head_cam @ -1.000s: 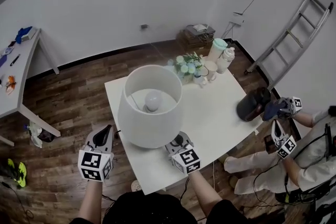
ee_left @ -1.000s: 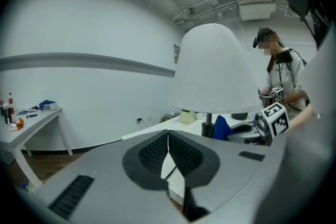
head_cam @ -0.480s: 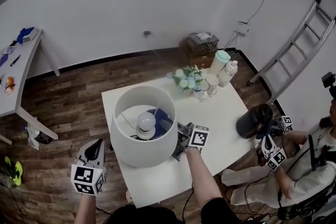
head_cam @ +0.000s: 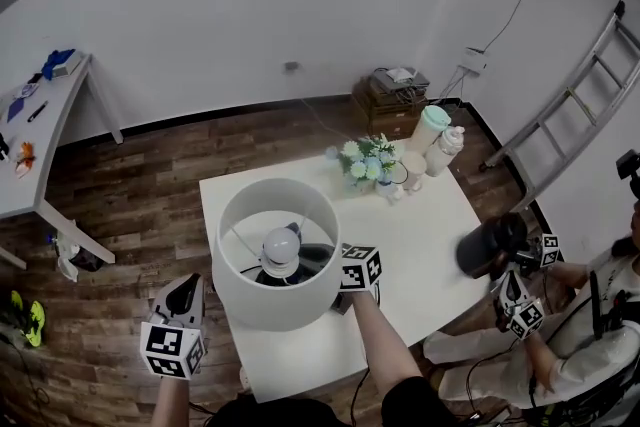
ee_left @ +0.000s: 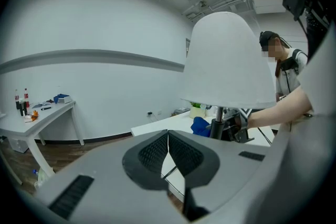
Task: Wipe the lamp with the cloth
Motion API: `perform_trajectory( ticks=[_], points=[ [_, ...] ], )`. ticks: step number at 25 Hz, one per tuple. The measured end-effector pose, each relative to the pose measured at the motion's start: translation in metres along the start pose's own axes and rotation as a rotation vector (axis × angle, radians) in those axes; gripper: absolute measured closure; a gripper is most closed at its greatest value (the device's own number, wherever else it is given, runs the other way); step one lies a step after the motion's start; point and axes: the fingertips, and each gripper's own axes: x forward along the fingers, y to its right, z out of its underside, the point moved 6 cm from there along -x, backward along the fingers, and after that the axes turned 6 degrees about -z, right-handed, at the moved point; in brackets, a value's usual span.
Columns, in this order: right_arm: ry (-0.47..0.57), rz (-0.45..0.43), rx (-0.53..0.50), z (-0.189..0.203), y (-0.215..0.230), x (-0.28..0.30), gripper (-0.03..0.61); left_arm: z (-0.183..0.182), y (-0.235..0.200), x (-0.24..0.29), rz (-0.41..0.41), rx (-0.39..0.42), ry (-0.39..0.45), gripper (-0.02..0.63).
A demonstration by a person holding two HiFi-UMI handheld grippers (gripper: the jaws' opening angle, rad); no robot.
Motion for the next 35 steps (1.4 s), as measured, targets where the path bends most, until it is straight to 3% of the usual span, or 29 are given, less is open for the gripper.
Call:
perform_trajectory(
  ticks=[2,5,10,14,18,28,35],
  points=[
    [-0.073,0.150,-0.077,0.002,0.007,-0.003,0.503,0.000,0.002,0.002,0.004,0.004,-0.001,0.603],
    [-0.132,0.253,-0.115,0.004,0.008,-0.011,0.503,0.001,0.007,0.003,0.015,0.002,-0.003,0.603],
    [0.042,0.341,-0.086,0.004,-0.029,-0.051,0.503,0.003,0.014,0.002,0.037,-0.005,0.008,0.603],
    [0.050,0.503,-0.160,0.033,-0.084,-0.079,0.503,0.018,0.022,-0.001,0.065,-0.038,-0.009,0.601],
    [0.102,0.643,-0.168,0.067,-0.131,-0.092,0.503,0.030,0.040,-0.004,0.116,-0.081,-0.014,0.603],
    [0.271,0.651,-0.274,0.100,-0.211,-0.092,0.503,0.039,0.093,-0.031,0.266,-0.036,0.059,0.603],
    [0.247,0.637,-0.326,0.103,-0.232,-0.099,0.503,0.041,0.105,-0.049,0.255,-0.044,0.092,0.602]
  ],
)
